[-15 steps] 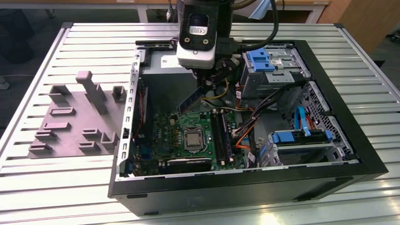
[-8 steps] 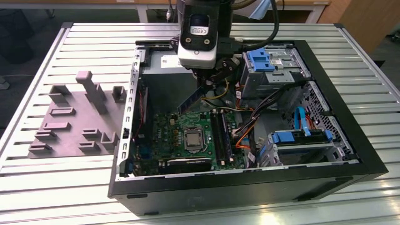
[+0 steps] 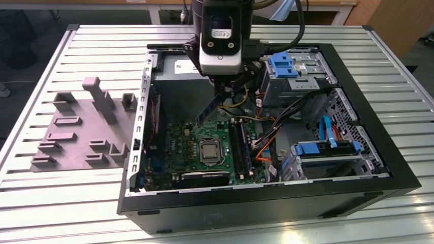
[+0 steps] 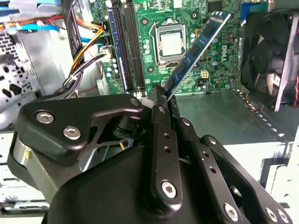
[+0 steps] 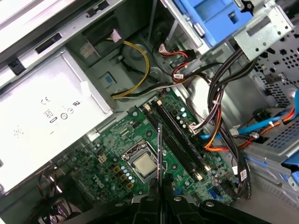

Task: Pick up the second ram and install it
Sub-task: 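Insert the second ram into the second slot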

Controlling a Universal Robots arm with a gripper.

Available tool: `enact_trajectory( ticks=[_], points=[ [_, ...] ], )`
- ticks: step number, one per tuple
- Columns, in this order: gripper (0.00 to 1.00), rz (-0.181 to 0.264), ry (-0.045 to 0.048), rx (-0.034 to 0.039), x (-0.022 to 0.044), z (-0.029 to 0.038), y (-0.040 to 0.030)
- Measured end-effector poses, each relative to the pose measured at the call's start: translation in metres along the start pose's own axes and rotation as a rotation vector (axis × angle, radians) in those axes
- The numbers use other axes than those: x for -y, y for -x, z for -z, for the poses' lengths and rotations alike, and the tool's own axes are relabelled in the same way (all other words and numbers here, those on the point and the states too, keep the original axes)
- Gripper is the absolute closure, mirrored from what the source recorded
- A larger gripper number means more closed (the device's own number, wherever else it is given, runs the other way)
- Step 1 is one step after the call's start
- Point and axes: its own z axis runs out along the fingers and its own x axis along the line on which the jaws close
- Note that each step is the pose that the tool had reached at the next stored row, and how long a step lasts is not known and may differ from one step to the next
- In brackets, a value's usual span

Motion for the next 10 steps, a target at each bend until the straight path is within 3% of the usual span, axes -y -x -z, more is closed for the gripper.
enact_trajectory(
  ticks=[10],
  points=[
    [0.86, 0.121, 0.0084, 0.0004, 0.0, 0.0, 0.0]
  ],
)
